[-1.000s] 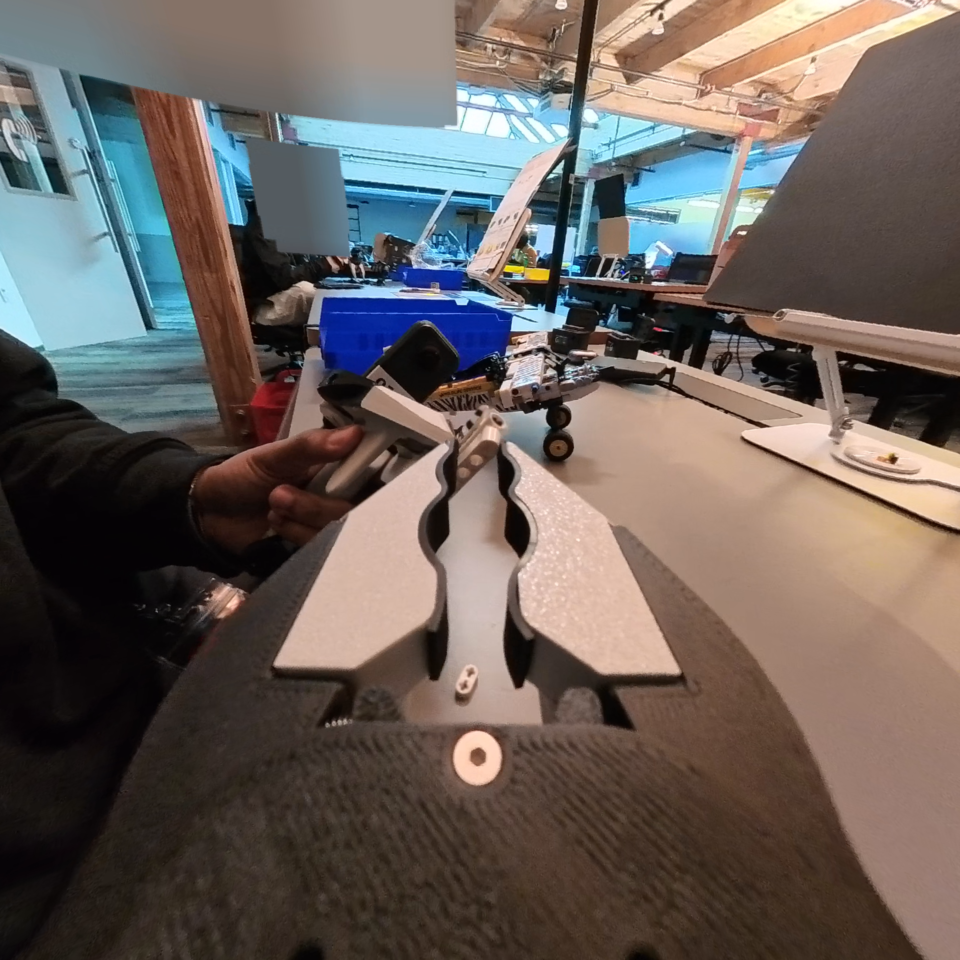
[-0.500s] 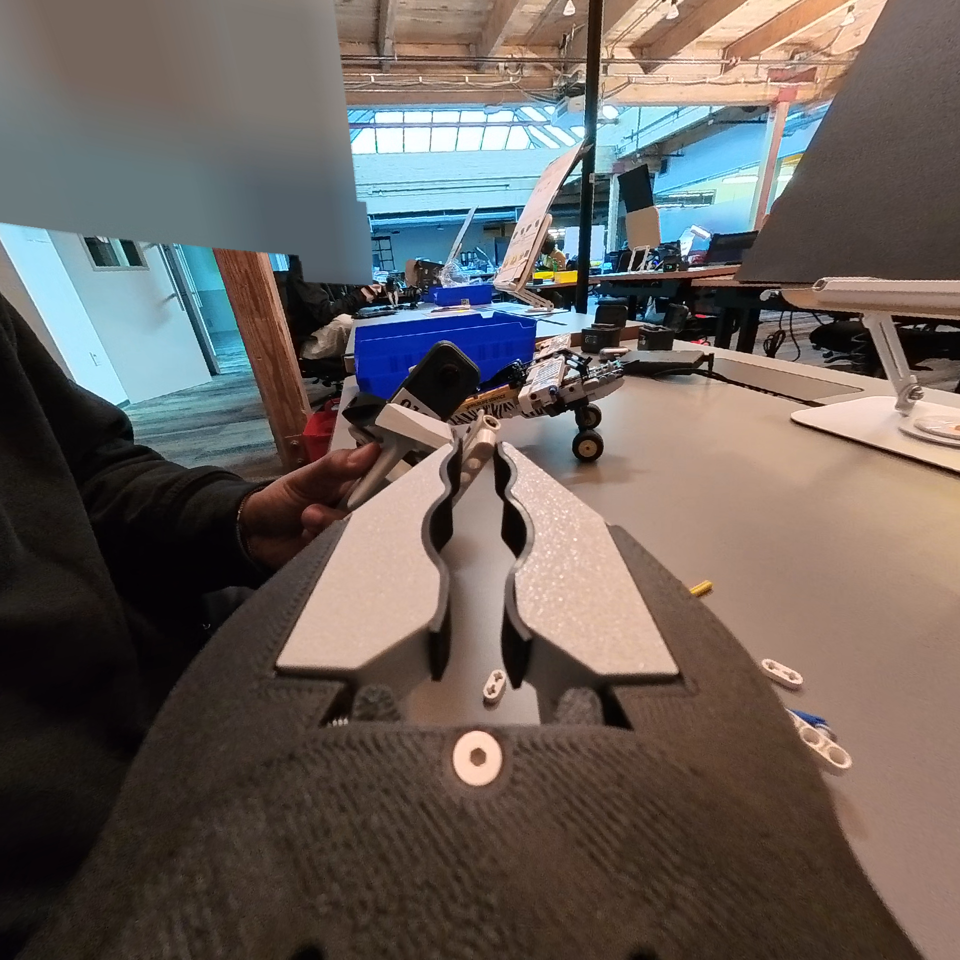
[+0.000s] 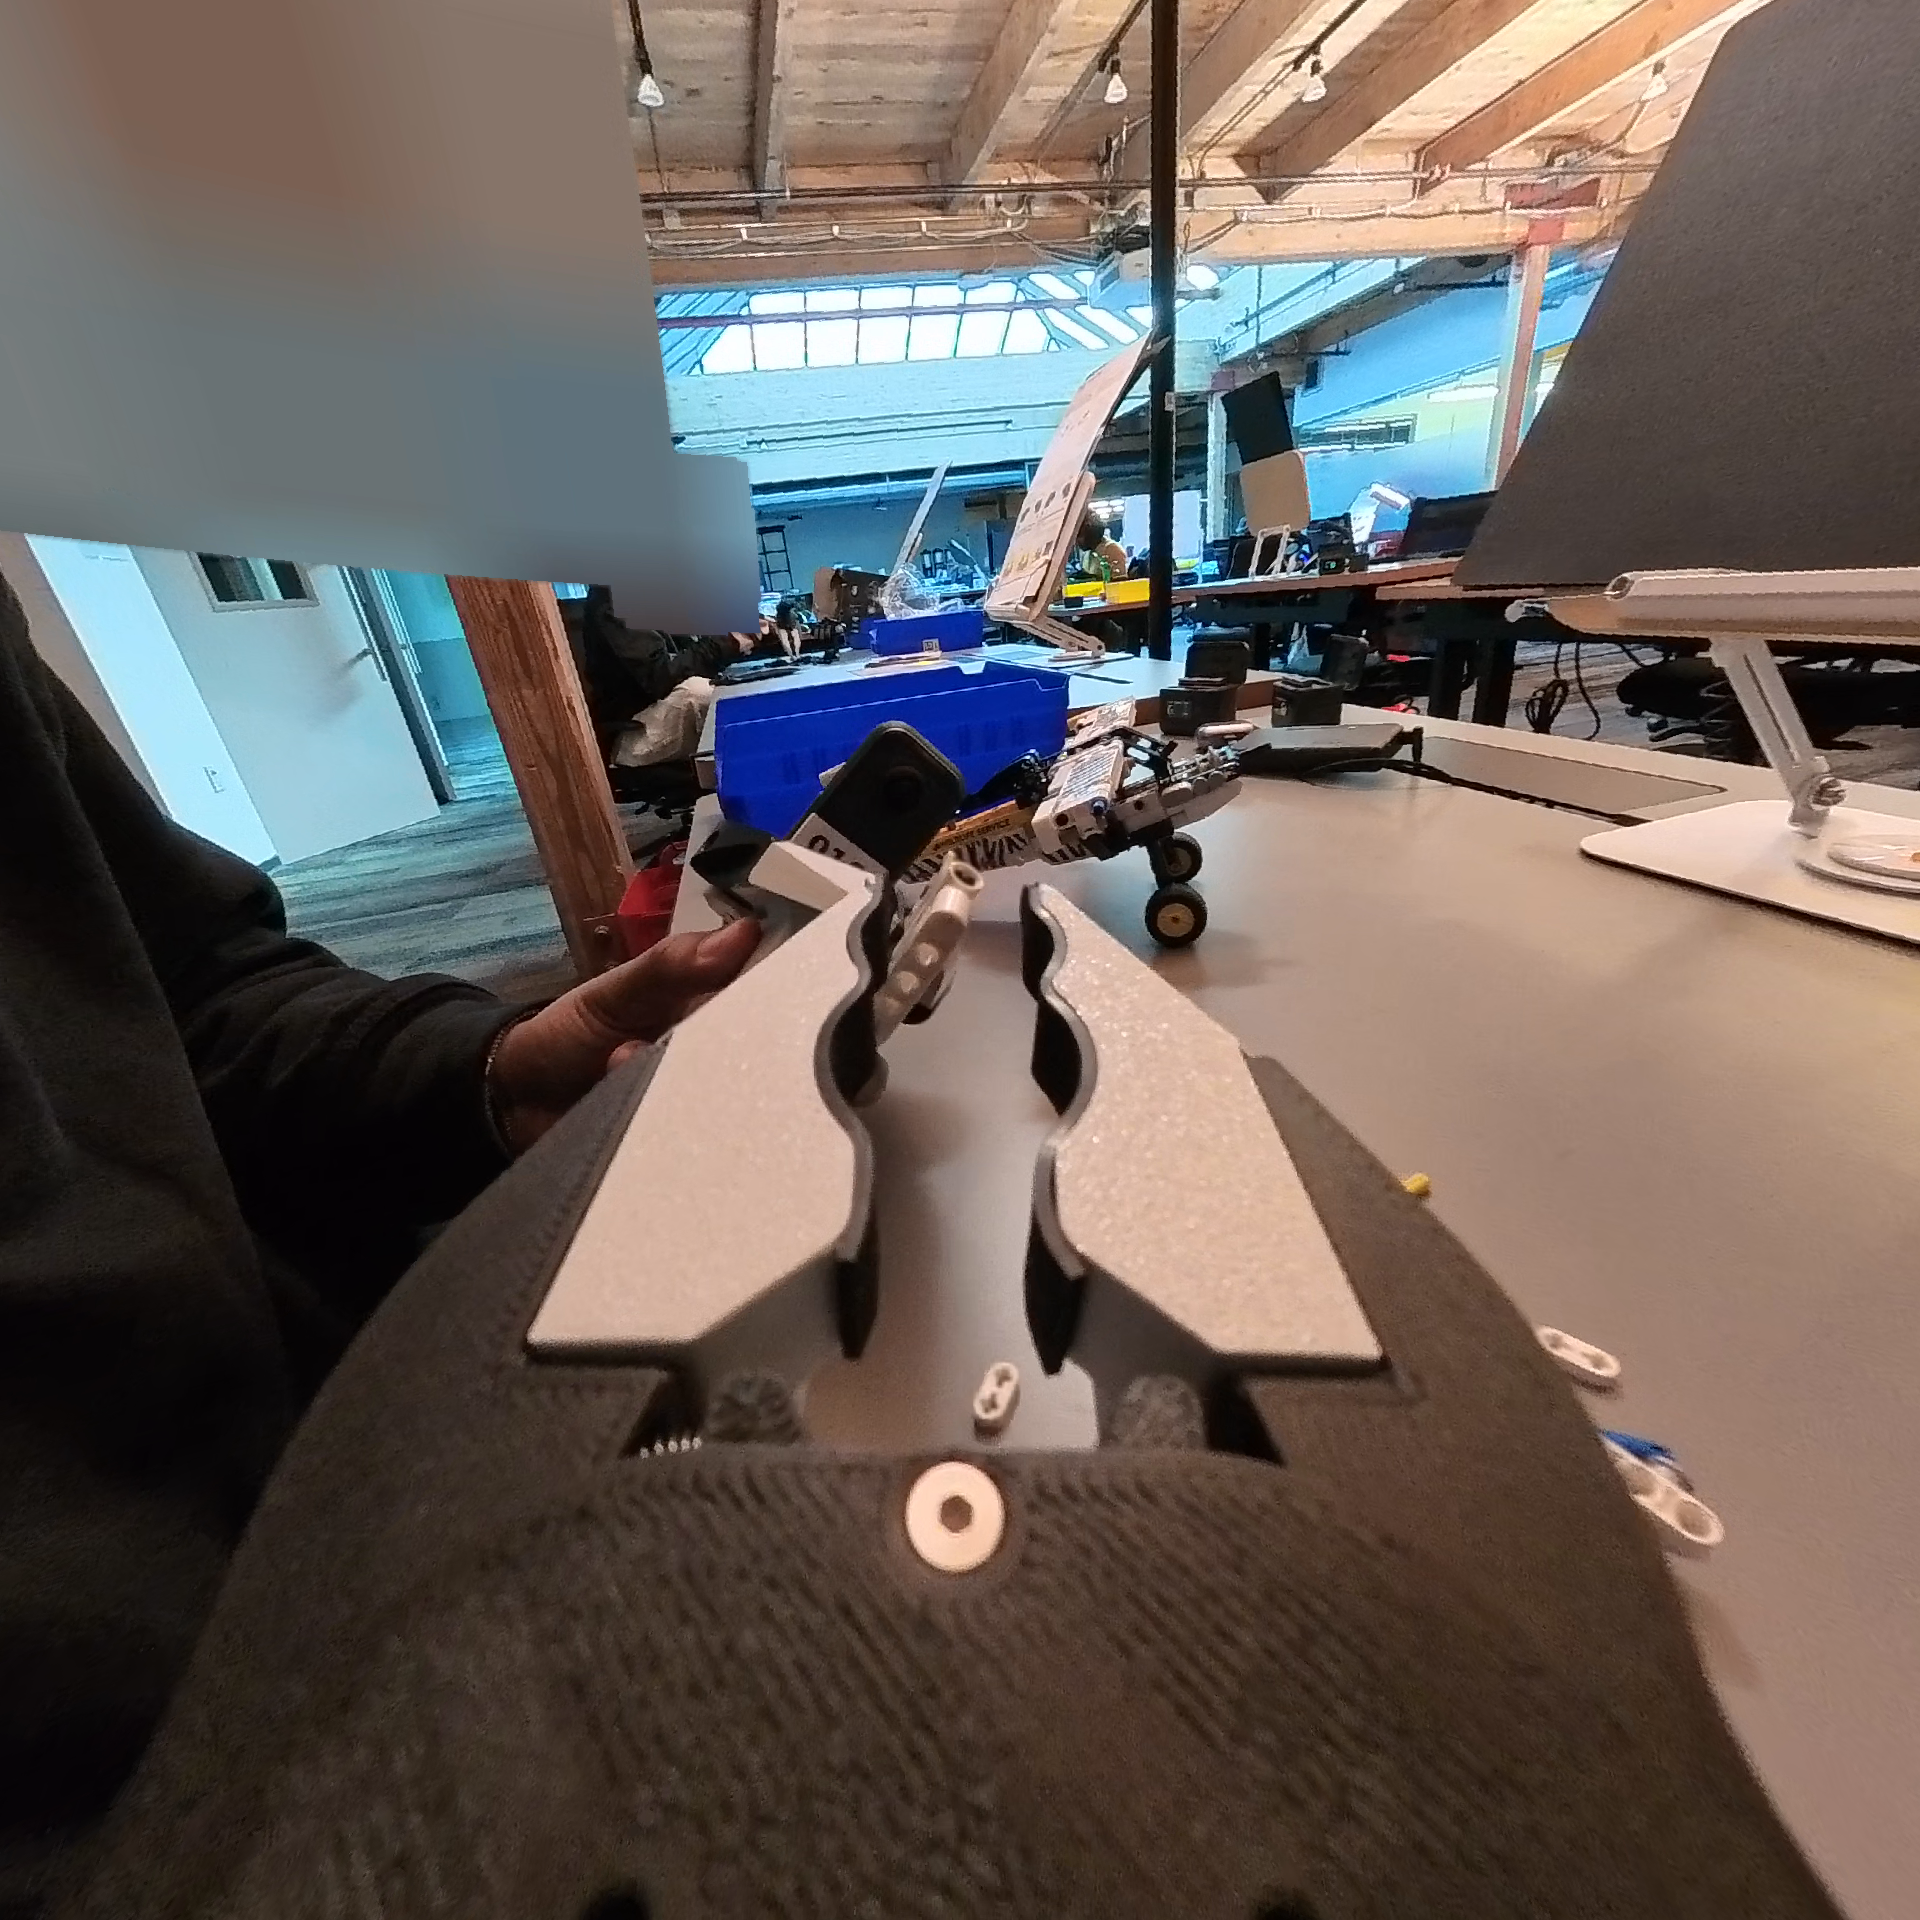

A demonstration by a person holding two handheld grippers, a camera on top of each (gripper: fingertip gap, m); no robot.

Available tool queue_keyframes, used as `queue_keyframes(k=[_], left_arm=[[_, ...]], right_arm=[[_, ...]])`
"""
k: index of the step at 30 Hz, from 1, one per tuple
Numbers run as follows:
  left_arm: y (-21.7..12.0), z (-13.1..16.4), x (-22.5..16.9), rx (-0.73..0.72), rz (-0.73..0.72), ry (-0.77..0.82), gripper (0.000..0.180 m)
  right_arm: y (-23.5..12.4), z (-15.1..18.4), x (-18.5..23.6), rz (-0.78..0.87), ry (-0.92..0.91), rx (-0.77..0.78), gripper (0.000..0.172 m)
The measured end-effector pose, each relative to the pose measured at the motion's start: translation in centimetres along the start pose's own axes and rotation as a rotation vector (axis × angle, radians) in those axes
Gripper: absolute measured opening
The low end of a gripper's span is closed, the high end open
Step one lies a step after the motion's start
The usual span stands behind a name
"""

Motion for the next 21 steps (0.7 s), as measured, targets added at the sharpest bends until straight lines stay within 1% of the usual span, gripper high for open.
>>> queue_keyframes(k=[4,21], left_arm=[[0.07,0.08,-0.02,0.006,0.001,0.0,0.001],[-0.06,-0.05,-0.03,-0.007,0.01,-0.012,0.001]], right_arm=[[0.07,-0.02,0.16,-0.026,0.021,-0.006,0.021],[0.09,-0.07,0.23,-0.039,0.036,-0.012,0.017]])
Point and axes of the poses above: each gripper's, where its closed fingertips meet, y out along the fingers, z out of its underside, x = y × z across the jaws, the point moved 6 cm from there along -y, back along the fingers, and after that the axes turned 9 degrees about -y, right-handed, at the moved point
